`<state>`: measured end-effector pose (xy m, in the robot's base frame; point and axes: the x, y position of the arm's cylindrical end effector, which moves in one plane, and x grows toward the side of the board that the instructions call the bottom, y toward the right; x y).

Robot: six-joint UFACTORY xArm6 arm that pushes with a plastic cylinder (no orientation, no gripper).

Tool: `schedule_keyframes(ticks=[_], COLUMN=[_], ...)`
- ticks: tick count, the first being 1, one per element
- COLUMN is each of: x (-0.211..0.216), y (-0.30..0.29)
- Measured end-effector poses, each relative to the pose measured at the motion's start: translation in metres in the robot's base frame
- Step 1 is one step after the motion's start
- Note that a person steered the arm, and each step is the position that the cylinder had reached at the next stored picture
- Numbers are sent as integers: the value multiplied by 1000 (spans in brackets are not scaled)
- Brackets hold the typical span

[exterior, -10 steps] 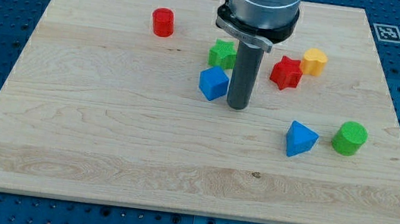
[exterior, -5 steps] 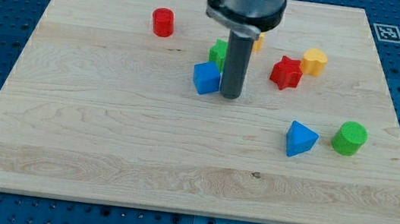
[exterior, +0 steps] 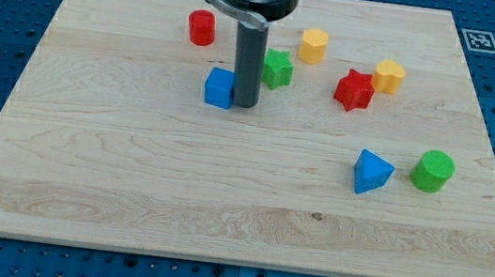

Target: Place the cube below the red circle

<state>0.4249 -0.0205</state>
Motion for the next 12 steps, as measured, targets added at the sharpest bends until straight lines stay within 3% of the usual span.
schedule_keyframes(ticks=[6,9,12], x=[16,11,-5], y=[-54,-138,-86])
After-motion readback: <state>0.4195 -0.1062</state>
